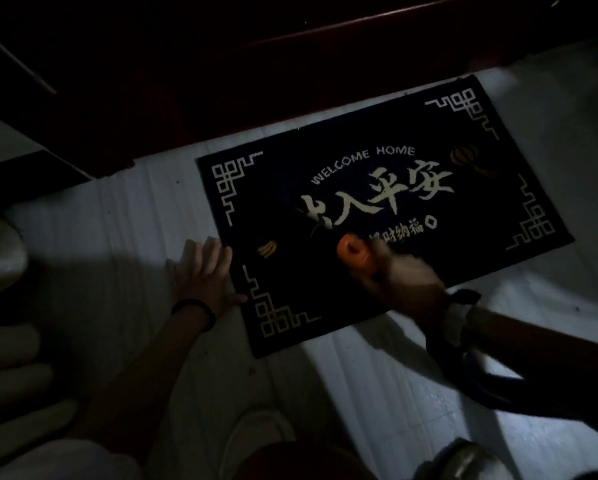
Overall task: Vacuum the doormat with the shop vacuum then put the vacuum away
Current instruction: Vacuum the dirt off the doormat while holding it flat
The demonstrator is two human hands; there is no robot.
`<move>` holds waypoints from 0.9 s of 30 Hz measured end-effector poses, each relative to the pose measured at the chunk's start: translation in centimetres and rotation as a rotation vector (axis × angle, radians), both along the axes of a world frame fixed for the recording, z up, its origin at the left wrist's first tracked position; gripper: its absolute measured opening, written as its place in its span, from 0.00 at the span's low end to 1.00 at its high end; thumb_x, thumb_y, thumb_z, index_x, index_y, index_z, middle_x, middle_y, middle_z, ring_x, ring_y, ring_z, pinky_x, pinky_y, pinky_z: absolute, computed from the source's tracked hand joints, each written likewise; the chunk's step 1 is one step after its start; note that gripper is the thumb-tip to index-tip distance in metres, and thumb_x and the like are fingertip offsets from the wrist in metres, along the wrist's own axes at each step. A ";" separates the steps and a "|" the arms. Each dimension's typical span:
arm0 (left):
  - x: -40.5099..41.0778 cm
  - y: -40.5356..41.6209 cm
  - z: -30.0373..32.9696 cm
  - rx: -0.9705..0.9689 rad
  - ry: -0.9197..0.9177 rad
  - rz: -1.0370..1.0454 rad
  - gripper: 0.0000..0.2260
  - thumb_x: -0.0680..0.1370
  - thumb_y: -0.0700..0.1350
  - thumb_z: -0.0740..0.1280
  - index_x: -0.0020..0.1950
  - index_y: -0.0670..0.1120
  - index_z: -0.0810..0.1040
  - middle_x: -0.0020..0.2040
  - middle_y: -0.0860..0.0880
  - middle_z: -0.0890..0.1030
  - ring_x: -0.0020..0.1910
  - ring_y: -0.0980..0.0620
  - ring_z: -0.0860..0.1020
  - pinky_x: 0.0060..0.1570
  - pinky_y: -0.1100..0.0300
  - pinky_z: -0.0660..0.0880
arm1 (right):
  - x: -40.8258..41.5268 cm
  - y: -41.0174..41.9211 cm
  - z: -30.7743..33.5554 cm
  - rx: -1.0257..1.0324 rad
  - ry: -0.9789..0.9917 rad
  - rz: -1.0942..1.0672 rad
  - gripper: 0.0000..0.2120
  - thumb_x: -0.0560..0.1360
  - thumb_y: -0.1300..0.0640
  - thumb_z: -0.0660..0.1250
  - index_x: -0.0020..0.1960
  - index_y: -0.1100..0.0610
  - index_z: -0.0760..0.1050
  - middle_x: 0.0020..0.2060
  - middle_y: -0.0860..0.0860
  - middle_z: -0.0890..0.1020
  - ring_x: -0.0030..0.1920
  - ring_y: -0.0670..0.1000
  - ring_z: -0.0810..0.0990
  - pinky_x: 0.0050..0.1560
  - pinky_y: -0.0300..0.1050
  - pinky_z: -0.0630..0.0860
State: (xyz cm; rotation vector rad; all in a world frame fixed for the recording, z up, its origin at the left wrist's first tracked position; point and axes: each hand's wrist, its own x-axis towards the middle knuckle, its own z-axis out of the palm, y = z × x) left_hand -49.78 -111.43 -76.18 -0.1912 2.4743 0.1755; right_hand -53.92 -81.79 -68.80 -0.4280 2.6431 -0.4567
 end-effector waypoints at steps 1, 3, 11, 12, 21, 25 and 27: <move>0.0 0.0 0.0 -0.001 0.003 0.019 0.45 0.71 0.63 0.66 0.77 0.52 0.42 0.77 0.50 0.37 0.74 0.44 0.33 0.69 0.36 0.41 | 1.1 -0.5 -0.3 0.004 0.008 0.094 0.26 0.77 0.44 0.60 0.70 0.54 0.59 0.49 0.54 0.81 0.44 0.53 0.81 0.41 0.41 0.72; -0.4 0.1 0.1 0.026 0.017 0.074 0.45 0.69 0.61 0.70 0.76 0.52 0.46 0.77 0.51 0.37 0.74 0.46 0.33 0.69 0.37 0.39 | 1.7 -0.7 -0.5 -0.001 0.025 0.207 0.26 0.77 0.43 0.58 0.70 0.53 0.59 0.50 0.52 0.81 0.43 0.51 0.81 0.40 0.38 0.70; -2.9 0.6 -1.2 0.077 0.042 0.132 0.52 0.63 0.55 0.77 0.76 0.48 0.47 0.77 0.50 0.39 0.74 0.46 0.34 0.71 0.36 0.46 | -10.1 2.1 1.7 -0.227 0.033 -0.467 0.21 0.76 0.47 0.63 0.63 0.58 0.66 0.46 0.53 0.76 0.39 0.50 0.75 0.39 0.39 0.70; -3.1 0.7 -1.3 0.049 0.011 0.104 0.54 0.63 0.56 0.77 0.76 0.48 0.43 0.77 0.49 0.38 0.74 0.45 0.34 0.71 0.36 0.47 | -11.6 2.4 1.8 -0.230 0.033 -0.541 0.21 0.76 0.47 0.63 0.63 0.59 0.66 0.50 0.55 0.76 0.44 0.53 0.76 0.43 0.42 0.70; -3.3 0.7 -0.8 -0.012 -0.040 0.065 0.54 0.66 0.58 0.74 0.76 0.49 0.37 0.76 0.50 0.36 0.74 0.45 0.34 0.70 0.36 0.43 | -11.6 -4.7 -0.4 -0.181 -0.064 -0.366 0.19 0.77 0.48 0.61 0.62 0.57 0.64 0.42 0.49 0.76 0.36 0.48 0.73 0.35 0.38 0.65; -3.2 0.5 -1.2 -0.026 -0.017 0.054 0.55 0.64 0.61 0.74 0.76 0.49 0.37 0.77 0.49 0.37 0.74 0.43 0.33 0.70 0.36 0.42 | -9.7 -10.4 -0.7 -0.101 -0.111 -0.081 0.21 0.76 0.45 0.61 0.62 0.56 0.64 0.50 0.57 0.79 0.49 0.60 0.79 0.43 0.45 0.69; -3.0 0.5 -1.3 -0.037 -0.002 0.054 0.55 0.65 0.61 0.73 0.76 0.50 0.38 0.77 0.49 0.37 0.74 0.43 0.33 0.70 0.37 0.42 | -9.8 -10.1 -0.2 -0.158 -0.159 -0.090 0.20 0.76 0.45 0.62 0.62 0.56 0.64 0.49 0.57 0.79 0.46 0.59 0.80 0.42 0.46 0.72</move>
